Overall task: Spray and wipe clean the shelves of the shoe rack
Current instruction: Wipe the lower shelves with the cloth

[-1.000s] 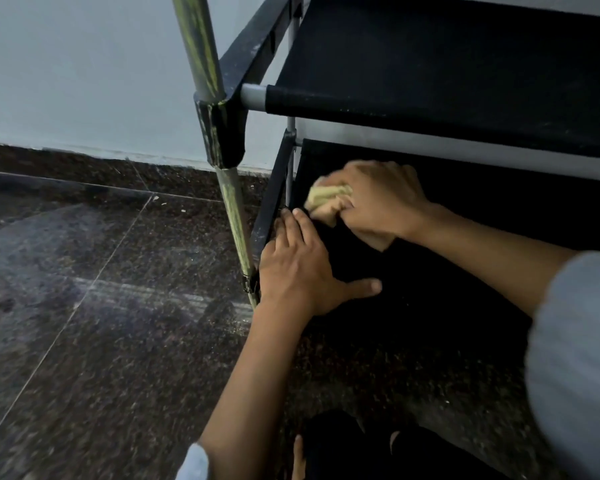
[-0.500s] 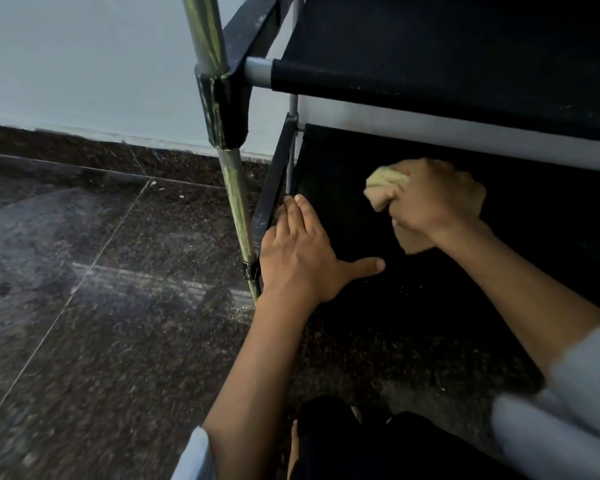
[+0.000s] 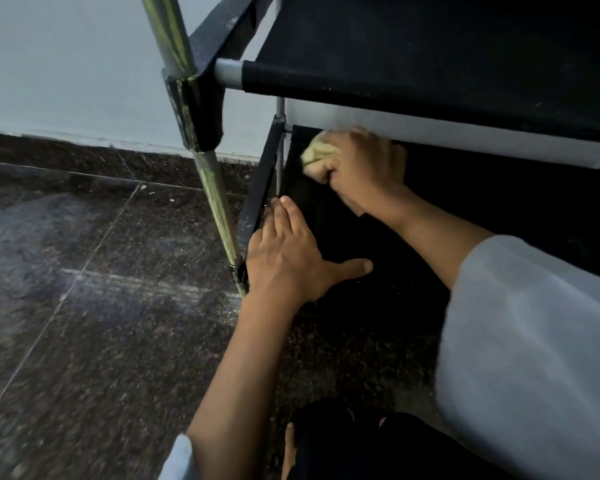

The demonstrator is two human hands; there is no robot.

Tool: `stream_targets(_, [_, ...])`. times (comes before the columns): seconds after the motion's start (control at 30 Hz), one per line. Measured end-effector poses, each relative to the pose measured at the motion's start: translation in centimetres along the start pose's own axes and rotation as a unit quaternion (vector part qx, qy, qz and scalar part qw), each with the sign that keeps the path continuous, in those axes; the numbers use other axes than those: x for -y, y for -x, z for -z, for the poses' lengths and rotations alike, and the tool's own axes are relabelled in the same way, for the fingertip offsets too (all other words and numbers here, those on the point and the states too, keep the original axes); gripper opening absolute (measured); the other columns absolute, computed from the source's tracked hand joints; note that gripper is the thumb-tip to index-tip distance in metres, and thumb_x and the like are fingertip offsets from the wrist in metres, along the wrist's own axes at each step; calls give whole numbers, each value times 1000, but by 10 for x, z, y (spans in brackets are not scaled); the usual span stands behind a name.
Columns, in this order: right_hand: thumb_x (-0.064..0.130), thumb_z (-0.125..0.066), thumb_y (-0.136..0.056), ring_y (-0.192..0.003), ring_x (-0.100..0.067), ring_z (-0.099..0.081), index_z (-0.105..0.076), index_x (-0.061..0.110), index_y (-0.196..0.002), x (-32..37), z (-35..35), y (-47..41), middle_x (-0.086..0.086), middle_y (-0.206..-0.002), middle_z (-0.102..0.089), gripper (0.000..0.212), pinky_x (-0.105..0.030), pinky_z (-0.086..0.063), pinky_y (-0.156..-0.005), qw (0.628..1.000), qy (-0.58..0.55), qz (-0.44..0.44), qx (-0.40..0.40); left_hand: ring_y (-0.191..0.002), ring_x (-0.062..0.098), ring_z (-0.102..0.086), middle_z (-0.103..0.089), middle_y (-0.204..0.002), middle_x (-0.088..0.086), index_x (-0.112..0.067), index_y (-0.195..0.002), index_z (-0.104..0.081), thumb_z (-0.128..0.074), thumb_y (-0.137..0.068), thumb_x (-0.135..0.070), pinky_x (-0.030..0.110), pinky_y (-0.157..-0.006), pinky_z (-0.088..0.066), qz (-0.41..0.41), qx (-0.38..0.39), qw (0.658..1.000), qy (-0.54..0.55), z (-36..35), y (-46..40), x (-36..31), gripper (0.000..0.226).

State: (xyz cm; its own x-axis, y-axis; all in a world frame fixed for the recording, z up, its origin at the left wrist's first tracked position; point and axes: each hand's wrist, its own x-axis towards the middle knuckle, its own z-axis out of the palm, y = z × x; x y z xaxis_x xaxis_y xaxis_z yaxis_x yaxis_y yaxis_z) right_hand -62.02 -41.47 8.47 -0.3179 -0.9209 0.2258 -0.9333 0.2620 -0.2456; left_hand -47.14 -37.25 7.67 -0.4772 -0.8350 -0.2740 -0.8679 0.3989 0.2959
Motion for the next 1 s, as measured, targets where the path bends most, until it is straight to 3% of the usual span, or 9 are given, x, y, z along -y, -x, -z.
stream_targets(0.13, [38, -61, -79, -105, -35, -61, -65, 39, -109, -49, 18, 25, -2, -118, -64, 30, -36, -41, -79, 992, 7, -127, -20, -146, 20, 6, 12, -158, 10, -4, -147, 17, -44, -61, -87, 35, -116, -6, -5, 5, 1000, 7, 1, 1, 2, 134])
stream_targets(0.3, [23, -65, -80, -105, -36, -58, -62, 24, -115, -78, 33, 49, -12, -114, -62, 35, -37, -42, -80, 960, 73, -265, 50, -146, 21, 5, 12, -158, 10, -5, -147, 17, -42, -60, -88, 36, -117, -6, -7, 2, 1000, 1, 1, 1, 2, 134])
stream_targets(0.37, [30, -67, -77, -100, -33, -61, -64, 27, -106, -63, 32, 53, -9, -107, -65, 29, -32, -43, -74, 968, 71, -236, 42, -146, 21, 4, 12, -158, 10, -5, -147, 17, -42, -60, -89, 36, -116, -7, -5, 1, 1000, -1, 1, 0, 2, 135])
stream_targets(0.47, [38, -63, -77, -101, -31, -64, -64, 37, -114, -28, 19, 56, -2, -111, -66, 37, -32, -47, -74, 989, 41, -143, 1, -147, 21, 3, 10, -159, 10, -5, -147, 17, -43, -60, -88, 35, -116, -7, 0, -2, 1000, 0, -1, -1, 1, 135])
stream_targets(0.6, [33, -61, -79, -97, -32, -62, -58, 39, -122, 6, -3, 50, 1, -117, -62, 44, -32, -44, -72, 999, 33, 24, -14, -147, 20, 2, 9, -159, 10, -5, -147, 16, -44, -59, -88, 35, -116, -7, -1, -4, 1000, 2, -2, -2, 1, 136])
stream_targets(0.67, [28, -57, -80, -99, -32, -61, -54, 39, -125, -1, -5, 42, 0, -119, -60, 47, -34, -45, -74, 998, 43, 32, -12, -147, 21, 2, 8, -159, 10, -5, -147, 16, -43, -58, -88, 36, -116, -8, 2, -4, 1000, 4, -2, -3, 2, 136])
stream_targets(0.83, [29, -58, -82, -111, -35, -58, -54, 33, -124, -67, 16, 25, -3, -124, -60, 43, -43, -49, -90, 991, -7, -133, -15, -147, 20, 4, 11, -159, 8, -6, -147, 18, -42, -59, -89, 37, -116, -8, -5, 7, 1000, 2, 0, 2, 0, 135])
stream_targets(0.93, [22, -59, -80, -125, -45, -38, -44, 35, -127, -101, 25, 36, -8, -135, -47, 51, -59, -29, -98, 964, 48, -260, 7, -146, 20, 5, 12, -158, 8, -6, -147, 18, -41, -59, -89, 36, -117, -7, -6, 5, 1000, 7, 0, 0, 3, 135])
stream_targets(1.0, [25, -59, -83, -129, -46, -31, -37, 35, -133, -115, 31, 39, -10, -141, -38, 55, -61, -27, -100, 946, 32, -322, 17, -146, 21, 5, 12, -158, 9, -5, -147, 17, -40, -58, -89, 36, -117, -6, -9, 1, 1000, 7, 0, 0, 3, 135])
